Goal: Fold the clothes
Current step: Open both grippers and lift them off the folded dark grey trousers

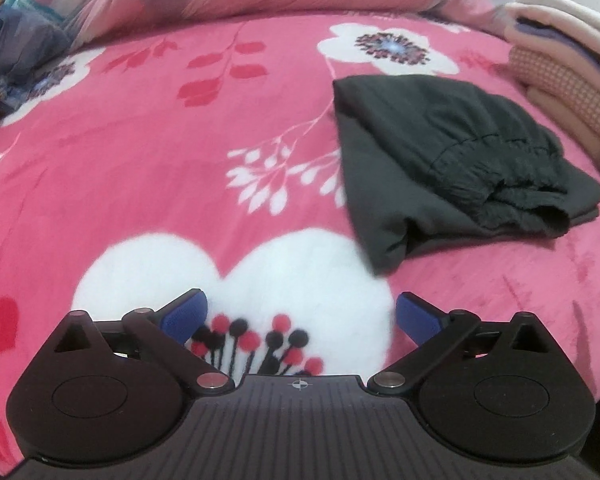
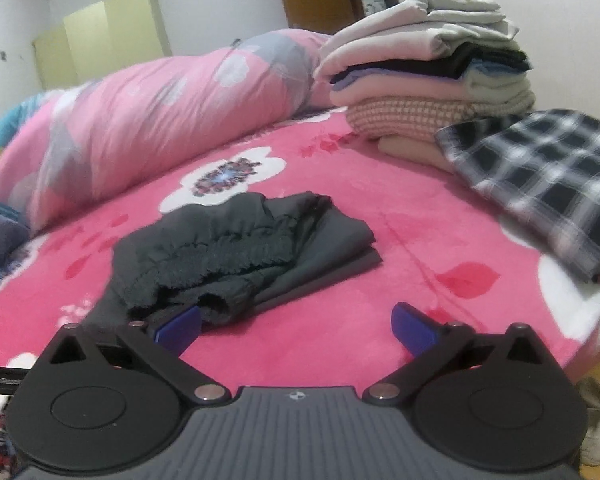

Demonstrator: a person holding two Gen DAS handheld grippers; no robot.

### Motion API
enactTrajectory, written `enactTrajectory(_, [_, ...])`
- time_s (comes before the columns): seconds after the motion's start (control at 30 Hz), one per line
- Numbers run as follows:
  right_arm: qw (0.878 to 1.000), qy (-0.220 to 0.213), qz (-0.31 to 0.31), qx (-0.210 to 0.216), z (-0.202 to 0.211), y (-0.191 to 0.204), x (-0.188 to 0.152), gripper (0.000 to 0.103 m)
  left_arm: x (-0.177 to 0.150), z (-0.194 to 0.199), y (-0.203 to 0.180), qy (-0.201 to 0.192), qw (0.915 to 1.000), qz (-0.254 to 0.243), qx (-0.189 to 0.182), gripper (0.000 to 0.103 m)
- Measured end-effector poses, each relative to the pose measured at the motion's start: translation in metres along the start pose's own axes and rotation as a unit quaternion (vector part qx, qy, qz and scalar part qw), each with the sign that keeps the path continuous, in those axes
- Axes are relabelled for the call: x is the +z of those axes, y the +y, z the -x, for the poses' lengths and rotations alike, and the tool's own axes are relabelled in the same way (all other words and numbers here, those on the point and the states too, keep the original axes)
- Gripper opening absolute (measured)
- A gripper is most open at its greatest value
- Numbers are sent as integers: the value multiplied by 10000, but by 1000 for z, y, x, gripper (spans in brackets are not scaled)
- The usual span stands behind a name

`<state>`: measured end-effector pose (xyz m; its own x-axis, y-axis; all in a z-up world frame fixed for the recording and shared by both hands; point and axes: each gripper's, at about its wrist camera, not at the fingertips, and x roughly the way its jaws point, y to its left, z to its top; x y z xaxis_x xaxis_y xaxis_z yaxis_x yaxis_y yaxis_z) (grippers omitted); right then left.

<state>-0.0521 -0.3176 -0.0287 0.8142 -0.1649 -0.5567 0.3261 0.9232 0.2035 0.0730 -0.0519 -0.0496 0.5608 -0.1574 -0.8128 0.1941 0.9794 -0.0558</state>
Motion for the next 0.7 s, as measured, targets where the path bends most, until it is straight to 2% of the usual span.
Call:
enactTrajectory(0.3, [9979, 199, 575, -227, -18, 13, -23, 103, -5, -5, -10, -15, 9995, -48, 301, 103])
enactTrajectory(0.47, [9948, 352, 869, -396, -29, 19, -35, 103, -5, -6, -11, 3, 9994, -24, 346, 103])
enactTrajectory(0.7, [9937, 395, 951, -444, -32, 22, -35, 103, -5, -6, -13, 5, 9991, -28, 418, 103])
